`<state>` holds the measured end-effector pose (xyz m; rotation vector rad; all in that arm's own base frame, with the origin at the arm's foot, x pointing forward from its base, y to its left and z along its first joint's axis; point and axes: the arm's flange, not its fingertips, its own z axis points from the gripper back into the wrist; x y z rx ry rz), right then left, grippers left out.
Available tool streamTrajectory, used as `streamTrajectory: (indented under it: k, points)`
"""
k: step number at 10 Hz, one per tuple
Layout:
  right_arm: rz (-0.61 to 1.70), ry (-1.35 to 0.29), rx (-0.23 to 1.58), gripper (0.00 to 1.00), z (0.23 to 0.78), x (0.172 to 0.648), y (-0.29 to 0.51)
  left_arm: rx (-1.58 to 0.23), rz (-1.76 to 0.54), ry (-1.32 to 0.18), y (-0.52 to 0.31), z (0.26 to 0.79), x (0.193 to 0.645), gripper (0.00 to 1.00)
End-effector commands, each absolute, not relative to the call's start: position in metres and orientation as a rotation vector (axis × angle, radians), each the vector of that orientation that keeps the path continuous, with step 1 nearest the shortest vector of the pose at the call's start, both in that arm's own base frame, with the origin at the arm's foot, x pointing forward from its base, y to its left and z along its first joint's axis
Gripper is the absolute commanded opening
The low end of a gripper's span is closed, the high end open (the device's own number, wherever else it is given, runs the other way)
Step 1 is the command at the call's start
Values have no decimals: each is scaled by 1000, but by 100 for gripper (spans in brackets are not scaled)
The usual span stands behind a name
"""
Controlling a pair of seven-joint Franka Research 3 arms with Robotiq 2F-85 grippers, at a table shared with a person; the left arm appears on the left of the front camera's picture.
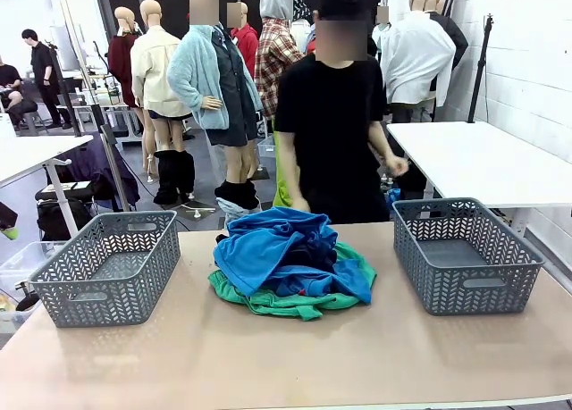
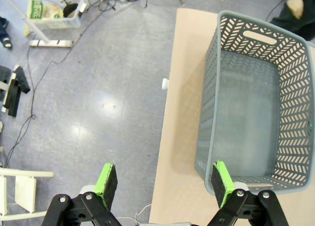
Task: Sort the tops and bottoms.
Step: Lift clothes from the center of the table with your left hand.
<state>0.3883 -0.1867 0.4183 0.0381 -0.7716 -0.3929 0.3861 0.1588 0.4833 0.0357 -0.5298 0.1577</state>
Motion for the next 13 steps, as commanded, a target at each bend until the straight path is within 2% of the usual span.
streamTrajectory:
  k: [1, 12, 13]
  points:
    - [-385, -772, 31, 100, 421, 387, -187, 44, 155, -538, 159, 483, 383, 100]
    - [-385, -772, 31, 100, 421, 387, -187, 36, 158, -530, 159, 483, 386, 100]
    - [-385, -772, 31, 100, 421, 387, -187, 41, 101, -542, 141, 496, 390, 100]
